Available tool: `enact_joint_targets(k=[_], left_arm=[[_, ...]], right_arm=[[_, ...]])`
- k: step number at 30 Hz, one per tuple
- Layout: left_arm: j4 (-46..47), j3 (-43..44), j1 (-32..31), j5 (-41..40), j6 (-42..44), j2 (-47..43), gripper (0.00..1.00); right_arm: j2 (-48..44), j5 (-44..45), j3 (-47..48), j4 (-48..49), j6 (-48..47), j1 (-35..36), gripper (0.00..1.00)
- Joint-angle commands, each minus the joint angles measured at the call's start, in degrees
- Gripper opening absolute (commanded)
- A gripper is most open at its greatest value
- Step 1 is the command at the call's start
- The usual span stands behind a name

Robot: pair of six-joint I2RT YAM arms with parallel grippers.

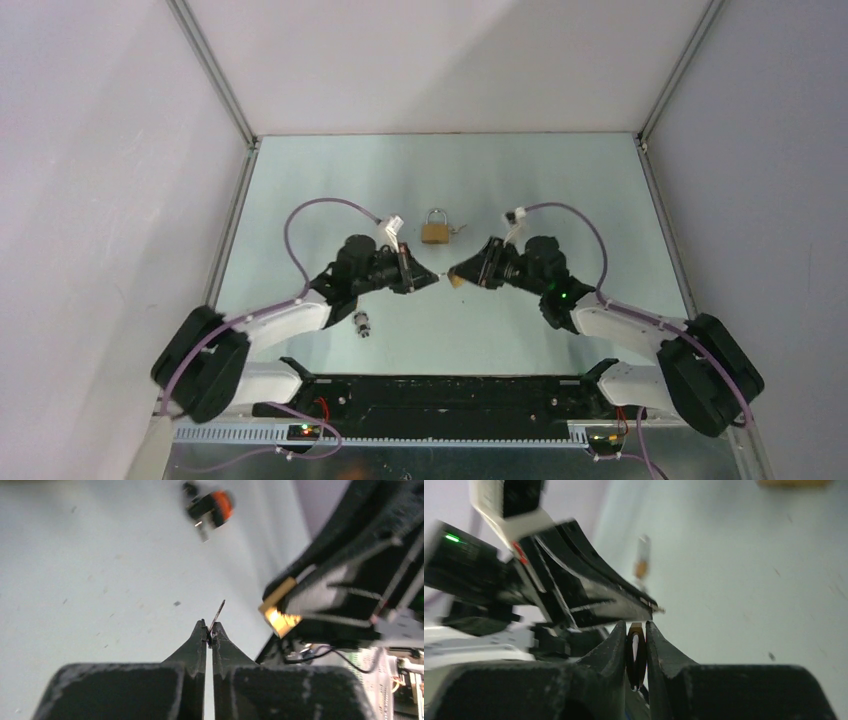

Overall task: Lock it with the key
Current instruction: Place the key at the center of the board, then place the lock at the center of the board.

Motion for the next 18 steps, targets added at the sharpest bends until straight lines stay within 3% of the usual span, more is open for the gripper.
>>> enact_joint_targets(k=[1, 18], left_arm=[[-0.1, 3.5, -2.8, -9.9, 3.1, 7.8, 0.0], [2.9, 3.7, -5.3, -9.9, -2.8, 21.3, 0.13]], right_arm=[[4.4, 5.2, -2.6, -4.4, -6.5, 3.0, 0.0], [24.0, 12.2, -0.1, 2.6, -5.2, 10.2, 0.07]])
